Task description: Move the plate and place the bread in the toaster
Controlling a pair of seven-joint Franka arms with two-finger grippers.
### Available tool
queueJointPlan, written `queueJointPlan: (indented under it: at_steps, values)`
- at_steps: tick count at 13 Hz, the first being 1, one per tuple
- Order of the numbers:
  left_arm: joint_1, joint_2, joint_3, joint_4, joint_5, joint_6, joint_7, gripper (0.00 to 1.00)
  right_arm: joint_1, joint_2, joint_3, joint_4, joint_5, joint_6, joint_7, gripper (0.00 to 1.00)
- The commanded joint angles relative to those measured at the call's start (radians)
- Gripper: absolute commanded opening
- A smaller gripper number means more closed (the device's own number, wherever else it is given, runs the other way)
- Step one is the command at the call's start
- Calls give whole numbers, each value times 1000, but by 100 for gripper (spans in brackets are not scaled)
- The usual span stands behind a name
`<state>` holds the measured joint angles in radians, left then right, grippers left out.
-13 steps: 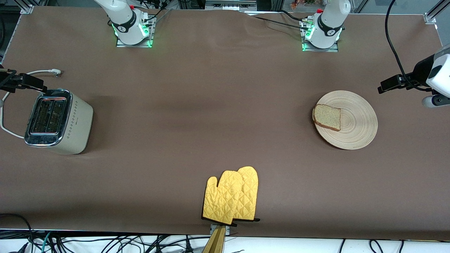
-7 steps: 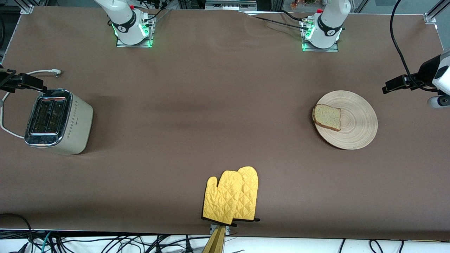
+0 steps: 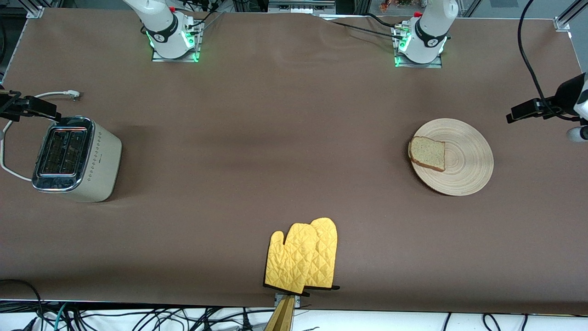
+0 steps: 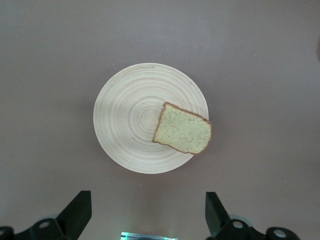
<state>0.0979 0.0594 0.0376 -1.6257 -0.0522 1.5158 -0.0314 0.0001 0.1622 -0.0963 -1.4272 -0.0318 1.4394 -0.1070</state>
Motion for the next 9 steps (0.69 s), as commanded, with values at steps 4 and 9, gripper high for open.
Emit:
queueJointPlan:
  at_steps: [4,9]
  values:
    - [86,25,36,-56,-8,109,211,100,-6,4,4,16,-8,-5,7,100]
    - [242,164,36,-34,-122,141,431,100,-9,4,6,17,-8,-5,6,100]
